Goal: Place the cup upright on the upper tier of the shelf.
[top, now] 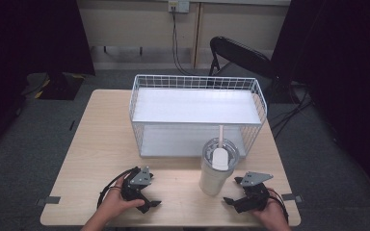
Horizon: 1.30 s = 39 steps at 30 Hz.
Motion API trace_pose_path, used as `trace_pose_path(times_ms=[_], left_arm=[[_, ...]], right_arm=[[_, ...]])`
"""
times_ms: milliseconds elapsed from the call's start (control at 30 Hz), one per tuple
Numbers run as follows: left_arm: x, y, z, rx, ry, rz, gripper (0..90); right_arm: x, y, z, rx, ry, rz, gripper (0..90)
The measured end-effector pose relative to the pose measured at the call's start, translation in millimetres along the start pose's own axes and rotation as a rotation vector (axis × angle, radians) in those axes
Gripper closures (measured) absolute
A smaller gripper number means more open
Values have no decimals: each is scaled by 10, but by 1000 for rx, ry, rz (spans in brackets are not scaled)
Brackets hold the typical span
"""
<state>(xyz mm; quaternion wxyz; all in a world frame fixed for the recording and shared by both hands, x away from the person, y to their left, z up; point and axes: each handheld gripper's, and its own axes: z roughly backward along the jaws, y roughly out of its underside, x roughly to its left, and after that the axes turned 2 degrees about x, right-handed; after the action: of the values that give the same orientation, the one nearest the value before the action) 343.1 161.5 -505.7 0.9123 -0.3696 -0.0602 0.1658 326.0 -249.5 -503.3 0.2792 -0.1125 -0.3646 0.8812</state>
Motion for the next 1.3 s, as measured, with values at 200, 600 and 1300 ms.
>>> trace_pose_path(times_ms=[200,600,1300], left_arm=[[2,-1,1,1,-1,2,0],[3,-2,3,4,-1,2,0],[1,-2,-2,-2,-3,7,0]], right_arm=[[-5,2,12,-1,-12,5,136],[27,-99,70,-30,-97,-13,140],[45,-346,187,-113,-157,-38,140]])
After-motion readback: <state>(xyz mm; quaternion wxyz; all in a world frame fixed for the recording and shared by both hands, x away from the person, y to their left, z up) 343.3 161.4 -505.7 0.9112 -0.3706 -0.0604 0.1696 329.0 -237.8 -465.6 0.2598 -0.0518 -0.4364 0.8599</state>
